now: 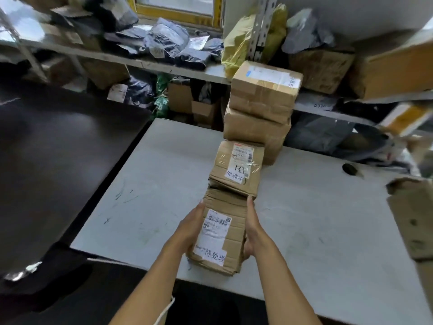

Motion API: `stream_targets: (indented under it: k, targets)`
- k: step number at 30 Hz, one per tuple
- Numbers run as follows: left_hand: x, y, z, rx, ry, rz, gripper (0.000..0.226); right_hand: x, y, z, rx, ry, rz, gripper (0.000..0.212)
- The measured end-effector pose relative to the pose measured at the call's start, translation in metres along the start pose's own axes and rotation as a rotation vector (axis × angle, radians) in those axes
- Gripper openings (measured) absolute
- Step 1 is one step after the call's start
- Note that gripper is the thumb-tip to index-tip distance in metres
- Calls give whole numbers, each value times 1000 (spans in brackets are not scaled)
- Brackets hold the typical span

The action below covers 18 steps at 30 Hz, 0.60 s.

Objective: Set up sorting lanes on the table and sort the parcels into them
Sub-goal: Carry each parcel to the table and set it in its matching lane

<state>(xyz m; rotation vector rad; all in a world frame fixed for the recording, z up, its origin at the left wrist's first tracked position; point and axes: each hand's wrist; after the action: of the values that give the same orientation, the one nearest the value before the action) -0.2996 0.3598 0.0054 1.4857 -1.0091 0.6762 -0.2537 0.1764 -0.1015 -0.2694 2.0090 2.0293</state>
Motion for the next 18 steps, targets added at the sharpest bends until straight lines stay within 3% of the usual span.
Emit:
stream_targets:
  k: [4,7,12,18]
  targets:
    - [3,0,-9,-97,-23,7,77,13,5,0,-18,-157,-52,143]
    - [8,5,-12,-162,-58,25,76,19,52,7,15,-206,-91,137]
    - [29,14,-1,-292,-98,89,73,28,128,-4,74,-254,-103,157]
    - [58,30,37,-472,-172,242,72,66,201,-36,288,-446,-146,96]
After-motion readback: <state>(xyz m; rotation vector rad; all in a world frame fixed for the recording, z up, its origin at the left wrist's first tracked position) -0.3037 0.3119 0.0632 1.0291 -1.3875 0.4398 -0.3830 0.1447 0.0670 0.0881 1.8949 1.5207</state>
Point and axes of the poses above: each hand's wrist, its own y-axis away from the middle knuckle, its own z-axis out of the palm, x = y × z, and after that the axes turned 14 degrees about z, right-handed
